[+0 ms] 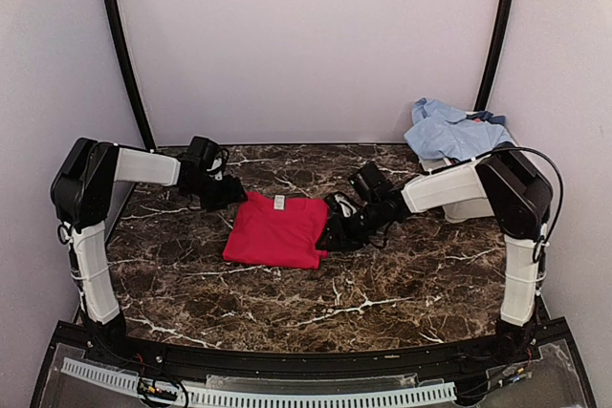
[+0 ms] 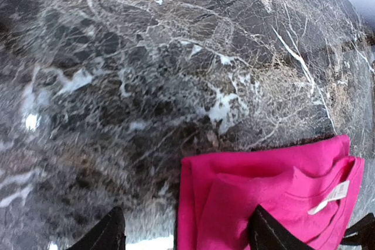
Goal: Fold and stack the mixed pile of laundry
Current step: Smooth out the square-folded T-shirt at the center of the board.
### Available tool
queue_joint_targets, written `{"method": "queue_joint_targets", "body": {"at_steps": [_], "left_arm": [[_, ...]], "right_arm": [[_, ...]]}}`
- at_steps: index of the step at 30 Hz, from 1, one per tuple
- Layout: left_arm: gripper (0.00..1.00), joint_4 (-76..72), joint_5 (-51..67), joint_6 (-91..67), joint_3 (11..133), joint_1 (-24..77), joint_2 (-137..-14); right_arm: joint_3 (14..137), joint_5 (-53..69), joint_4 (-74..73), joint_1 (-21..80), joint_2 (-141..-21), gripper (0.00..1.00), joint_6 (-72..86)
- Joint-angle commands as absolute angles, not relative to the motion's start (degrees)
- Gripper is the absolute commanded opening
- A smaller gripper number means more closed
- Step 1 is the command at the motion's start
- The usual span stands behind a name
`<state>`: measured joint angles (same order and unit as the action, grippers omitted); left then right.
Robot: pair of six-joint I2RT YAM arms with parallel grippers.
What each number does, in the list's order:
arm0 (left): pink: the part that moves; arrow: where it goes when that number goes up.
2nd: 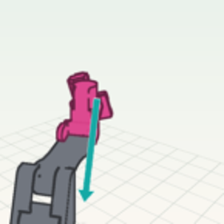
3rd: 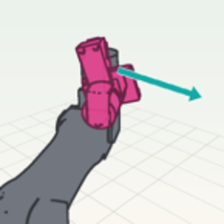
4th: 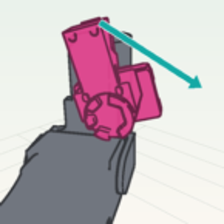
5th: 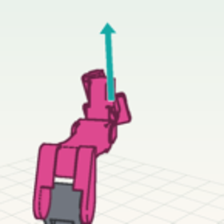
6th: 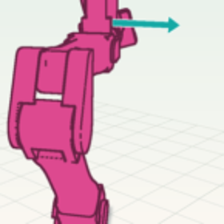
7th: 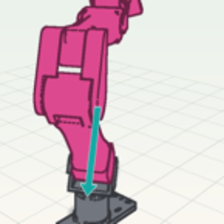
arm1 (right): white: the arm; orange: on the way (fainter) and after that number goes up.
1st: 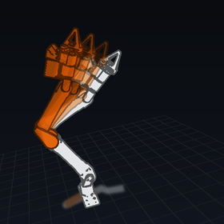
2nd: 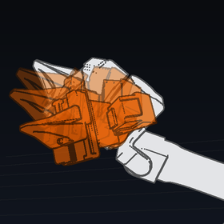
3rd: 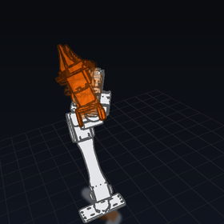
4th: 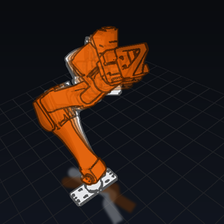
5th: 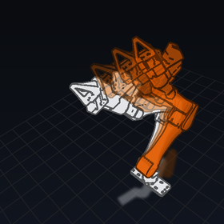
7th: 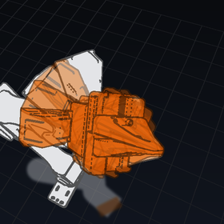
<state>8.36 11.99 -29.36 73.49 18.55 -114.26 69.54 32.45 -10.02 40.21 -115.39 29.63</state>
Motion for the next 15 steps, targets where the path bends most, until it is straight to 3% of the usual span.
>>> {"method": "queue_joint_targets", "body": {"at_steps": [1,5,6,8,15], "left_arm": [[0.74,13.0,9.0,-27.4,69.9,18.9,-101.7],[0.79,17.8,7.7,-25.0,68.8,24.2,-95.1],[0.93,19.8,6.8,-24.8,68.8,25.4,-94.6],[0.98,22.0,4.2,-24.7,68.8,30.4,-94.0],[0.99,24.3,-0.9,-27.6,70.0,39.3,-98.8]], "right_arm": [[70.2,29.8,-15.1,39.8,-110.1,0.59,27.3],[69.8,28.4,-16.7,39.4,-104.7,0.69,26.4],[69.5,28.3,-17.1,39.0,-103.5,0.71,25.9],[68.7,27.7,-17.8,37.9,-101.0,0.75,25.6],[65.5,27.1,-19.6,34.0,-94.7,0.81,23.9]]}}
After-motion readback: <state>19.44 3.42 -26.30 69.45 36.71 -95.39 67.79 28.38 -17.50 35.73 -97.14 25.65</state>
